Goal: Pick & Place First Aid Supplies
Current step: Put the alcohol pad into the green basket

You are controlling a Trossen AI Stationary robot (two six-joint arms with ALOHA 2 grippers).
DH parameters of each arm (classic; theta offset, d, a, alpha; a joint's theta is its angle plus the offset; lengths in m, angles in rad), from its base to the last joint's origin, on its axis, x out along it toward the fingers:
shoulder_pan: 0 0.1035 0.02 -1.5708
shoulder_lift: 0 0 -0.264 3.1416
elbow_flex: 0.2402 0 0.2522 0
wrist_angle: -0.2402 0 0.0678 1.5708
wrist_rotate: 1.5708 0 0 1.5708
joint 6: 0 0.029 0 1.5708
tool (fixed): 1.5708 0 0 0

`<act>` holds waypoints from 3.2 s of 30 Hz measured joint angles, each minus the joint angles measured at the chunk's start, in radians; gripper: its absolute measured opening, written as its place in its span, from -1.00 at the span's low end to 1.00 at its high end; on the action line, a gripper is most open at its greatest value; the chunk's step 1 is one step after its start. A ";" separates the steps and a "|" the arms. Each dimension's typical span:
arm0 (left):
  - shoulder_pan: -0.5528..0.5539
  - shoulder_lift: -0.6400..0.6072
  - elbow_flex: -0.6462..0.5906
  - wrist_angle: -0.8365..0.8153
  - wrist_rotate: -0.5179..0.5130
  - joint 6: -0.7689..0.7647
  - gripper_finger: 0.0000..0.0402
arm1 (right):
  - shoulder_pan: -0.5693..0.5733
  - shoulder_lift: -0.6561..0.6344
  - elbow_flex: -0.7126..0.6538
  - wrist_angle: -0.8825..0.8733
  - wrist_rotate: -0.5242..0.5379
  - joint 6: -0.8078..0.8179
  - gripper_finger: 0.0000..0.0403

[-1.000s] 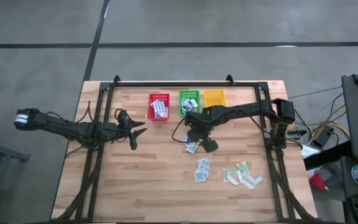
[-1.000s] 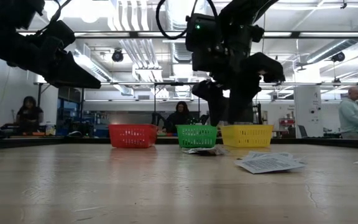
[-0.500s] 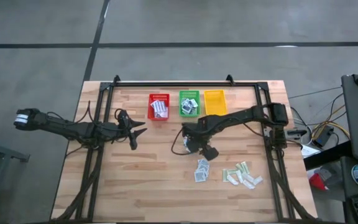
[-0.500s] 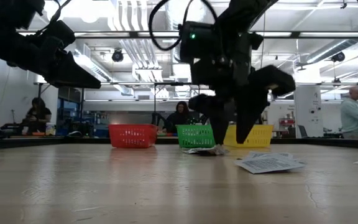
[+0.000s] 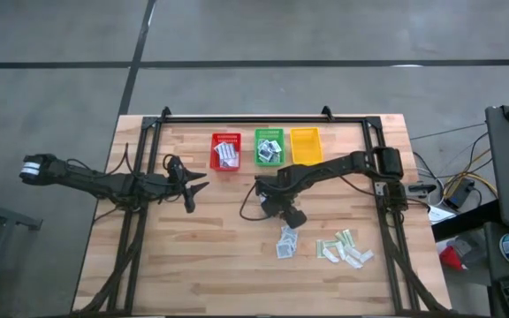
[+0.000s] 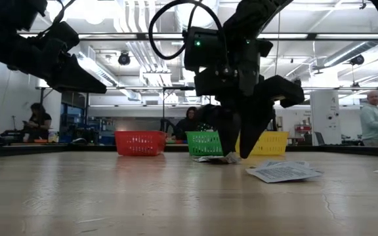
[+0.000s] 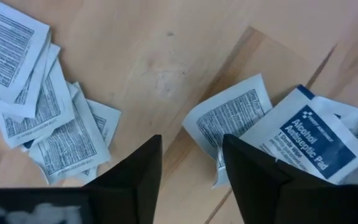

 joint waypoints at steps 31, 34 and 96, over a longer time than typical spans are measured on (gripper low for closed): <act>0.000 0.000 0.000 0.000 0.000 -0.001 -0.34 | -0.014 -0.161 -0.033 -0.059 -0.008 0.045 -0.96; 0.000 0.000 0.000 0.001 0.000 -0.001 -0.34 | -0.044 -0.192 -0.028 -0.053 -0.194 0.051 -0.96; 0.000 0.000 0.000 0.006 0.000 -0.004 -0.34 | -0.417 0.136 0.489 -0.237 0.279 0.026 -0.96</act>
